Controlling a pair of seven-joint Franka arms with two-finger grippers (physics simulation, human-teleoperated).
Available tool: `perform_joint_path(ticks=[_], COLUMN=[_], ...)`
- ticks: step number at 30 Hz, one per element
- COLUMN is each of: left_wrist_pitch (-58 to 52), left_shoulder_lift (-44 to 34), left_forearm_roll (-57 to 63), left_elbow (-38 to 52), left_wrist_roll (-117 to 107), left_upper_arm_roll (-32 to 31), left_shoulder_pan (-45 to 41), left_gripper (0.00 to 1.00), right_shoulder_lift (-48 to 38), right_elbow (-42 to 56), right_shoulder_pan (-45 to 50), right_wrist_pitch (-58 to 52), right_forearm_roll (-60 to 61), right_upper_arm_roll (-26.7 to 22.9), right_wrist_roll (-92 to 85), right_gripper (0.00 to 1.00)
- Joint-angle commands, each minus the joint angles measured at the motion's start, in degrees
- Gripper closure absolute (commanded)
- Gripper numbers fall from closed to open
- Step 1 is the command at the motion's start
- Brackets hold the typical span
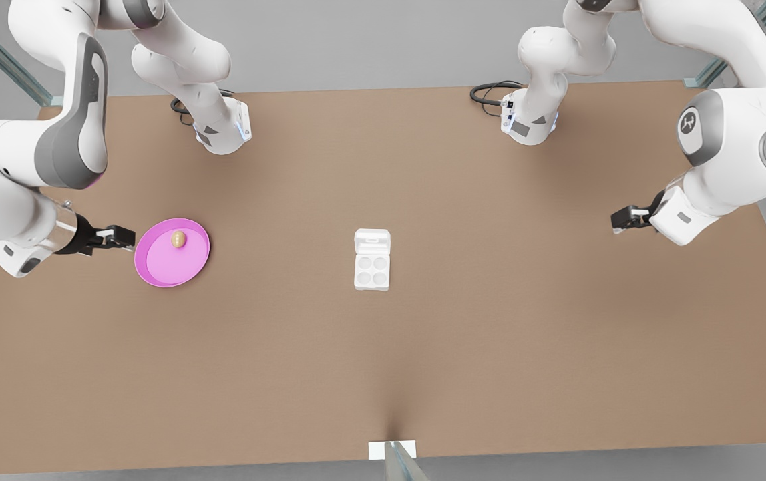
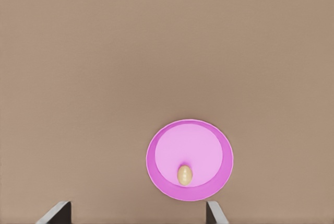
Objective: Pack egg into the box and close the box lid
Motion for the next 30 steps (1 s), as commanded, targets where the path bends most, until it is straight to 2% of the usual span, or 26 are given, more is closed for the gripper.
perform_joint_path(ticks=[1, 2, 3, 8, 11, 17, 18, 30], left_wrist_pitch=[0.01, -0.08, 0.01, -0.08, -1.40, -0.96, -0.87, -0.52], left_shoulder_lift=[0.00, 0.08, 0.17, 0.70, 0.70, 1.75, 2.02, 1.58], left_forearm_roll=[0.22, 0.22, 0.22, 0.39, 0.48, 0.48, 0.48, 0.48], left_elbow=[0.00, 0.00, 0.00, -0.44, -0.53, -0.53, -0.61, -2.02], left_wrist_roll=[-0.09, 0.00, 0.00, 0.00, 0.00, -0.09, 0.00, 0.00], left_upper_arm_roll=[0.01, 0.01, 0.01, -0.26, -0.43, -0.43, -0.43, -0.52], left_shoulder_pan=[0.02, 0.02, 0.02, -0.07, -0.16, -0.16, -0.16, -0.25], left_gripper=[0.00, 0.00, 0.00, 0.00, 0.00, 0.00, 0.00, 0.00], right_shoulder_lift=[0.45, 2.03, 2.03, -6.14, -7.28, -5.27, -5.26, -5.26], right_elbow=[-0.20, -0.64, -5.55, -37.02, -44.22, -50.03, -53.02, -60.14], right_shoulder_pan=[0.00, 0.09, 0.18, 0.09, -0.52, -3.33, -3.95, -5.27], right_wrist_pitch=[0.17, 0.96, 5.96, 34.44, 37.78, 41.74, 46.04, 52.82], right_forearm_roll=[0.00, -0.09, -0.44, -0.44, -0.35, -1.05, -1.05, -1.05], right_upper_arm_roll=[-0.06, -0.06, -0.06, 0.03, 0.03, -0.14, -0.23, -0.23], right_wrist_roll=[0.00, 0.09, 0.00, 0.09, 0.00, -0.62, 0.18, 6.24], right_gripper=[0.00, 0.00, 0.00, 0.00, 0.00, 0.00, 0.00, 0.00])
